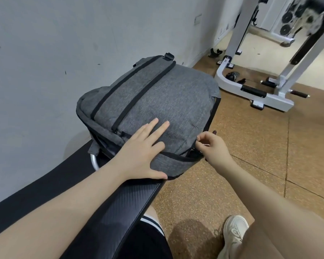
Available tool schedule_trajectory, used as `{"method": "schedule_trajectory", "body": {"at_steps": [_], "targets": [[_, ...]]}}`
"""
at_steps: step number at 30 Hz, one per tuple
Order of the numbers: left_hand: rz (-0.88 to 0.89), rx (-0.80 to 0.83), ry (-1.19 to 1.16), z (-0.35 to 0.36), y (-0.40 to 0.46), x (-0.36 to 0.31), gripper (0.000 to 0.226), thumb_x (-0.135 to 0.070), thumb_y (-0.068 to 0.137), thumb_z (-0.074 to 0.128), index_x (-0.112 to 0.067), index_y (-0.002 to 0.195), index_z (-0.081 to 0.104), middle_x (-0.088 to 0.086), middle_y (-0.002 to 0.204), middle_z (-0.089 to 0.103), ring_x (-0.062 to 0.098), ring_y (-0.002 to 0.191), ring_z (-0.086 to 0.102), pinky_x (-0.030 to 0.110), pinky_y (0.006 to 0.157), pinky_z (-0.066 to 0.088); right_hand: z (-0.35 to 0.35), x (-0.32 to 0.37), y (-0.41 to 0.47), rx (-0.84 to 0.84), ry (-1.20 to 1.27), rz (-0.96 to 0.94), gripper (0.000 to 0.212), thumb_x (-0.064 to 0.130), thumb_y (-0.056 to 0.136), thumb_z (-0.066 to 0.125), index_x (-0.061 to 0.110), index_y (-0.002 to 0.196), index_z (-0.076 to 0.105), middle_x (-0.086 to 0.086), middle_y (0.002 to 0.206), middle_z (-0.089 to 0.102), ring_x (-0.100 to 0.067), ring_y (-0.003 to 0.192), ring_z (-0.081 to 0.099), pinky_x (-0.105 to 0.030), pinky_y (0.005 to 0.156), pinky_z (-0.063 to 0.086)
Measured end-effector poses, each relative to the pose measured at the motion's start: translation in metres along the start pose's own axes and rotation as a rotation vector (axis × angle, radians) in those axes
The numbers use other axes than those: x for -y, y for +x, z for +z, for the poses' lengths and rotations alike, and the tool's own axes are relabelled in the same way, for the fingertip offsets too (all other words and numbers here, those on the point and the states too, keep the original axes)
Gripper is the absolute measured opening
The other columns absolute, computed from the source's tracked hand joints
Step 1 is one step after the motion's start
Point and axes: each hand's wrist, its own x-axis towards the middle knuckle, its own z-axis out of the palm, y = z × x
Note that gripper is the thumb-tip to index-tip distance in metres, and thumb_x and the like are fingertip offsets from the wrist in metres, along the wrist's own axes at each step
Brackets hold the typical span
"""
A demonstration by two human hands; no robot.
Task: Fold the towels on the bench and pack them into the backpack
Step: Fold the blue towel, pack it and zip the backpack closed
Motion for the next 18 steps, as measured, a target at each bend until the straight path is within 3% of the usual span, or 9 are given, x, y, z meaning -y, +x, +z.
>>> {"method": "schedule_trajectory", "body": {"at_steps": [3, 7, 12, 16, 18], "targets": [[0.008, 0.006, -0.005, 0.007, -0.002, 0.004, 0.06, -0.073, 0.065, 0.05, -0.017, 0.083, 0.059, 0.015, 0.151, 0.024, 0.037, 0.139, 0.015, 0.049, 0.109, 0.016, 0.003, 0.0, -0.006, -0.125, -0.156, -0.105, 0.012, 0.012, 0.088, 0.059, 0.014, 0.078, 0.053, 0.007, 0.068, 0.055, -0.01, 0.066, 0.053, -0.022, 0.06, 0.04], [0.026, 0.014, -0.044, 0.007, -0.003, 0.009, 0.063, -0.074, 0.063, 0.051, -0.018, 0.09, 0.058, 0.014, 0.153, 0.02, 0.034, 0.14, 0.01, 0.047, 0.11, 0.012, 0.006, -0.001, -0.024, -0.201, -0.254, -0.202, 0.01, 0.016, 0.09, 0.057, 0.014, 0.08, 0.054, 0.004, 0.065, 0.055, -0.013, 0.058, 0.051, -0.029, 0.057, 0.039], [0.051, 0.052, -0.052, 0.007, -0.002, 0.013, 0.071, -0.078, 0.061, 0.05, -0.017, 0.097, 0.055, 0.014, 0.153, 0.017, 0.034, 0.14, 0.006, 0.049, 0.109, 0.011, 0.013, -0.004, -0.049, 0.168, -0.527, -0.514, 0.005, 0.016, 0.088, 0.058, 0.012, 0.088, 0.06, 0.002, 0.081, 0.061, -0.013, 0.071, 0.053, -0.029, 0.065, 0.048], [0.077, 0.031, -0.097, 0.002, -0.003, 0.014, 0.061, -0.074, 0.064, 0.05, -0.023, 0.097, 0.054, 0.014, 0.152, 0.022, 0.032, 0.14, 0.007, 0.047, 0.11, 0.007, -0.002, 0.0, -0.041, 0.269, -0.258, -0.344, 0.003, 0.021, 0.09, 0.057, 0.024, 0.091, 0.058, 0.016, 0.085, 0.058, -0.003, 0.08, 0.056, -0.019, 0.072, 0.044], [0.105, -0.008, -0.13, -0.001, -0.003, 0.012, 0.053, -0.071, 0.066, 0.052, -0.025, 0.093, 0.05, 0.009, 0.146, 0.036, 0.028, 0.138, 0.019, 0.045, 0.114, 0.011, -0.011, -0.003, -0.039, 0.4, -0.146, -0.23, 0.021, 0.025, 0.084, 0.065, 0.028, 0.099, 0.051, 0.018, 0.092, 0.059, -0.002, 0.09, 0.058, -0.02, 0.082, 0.044]]}}
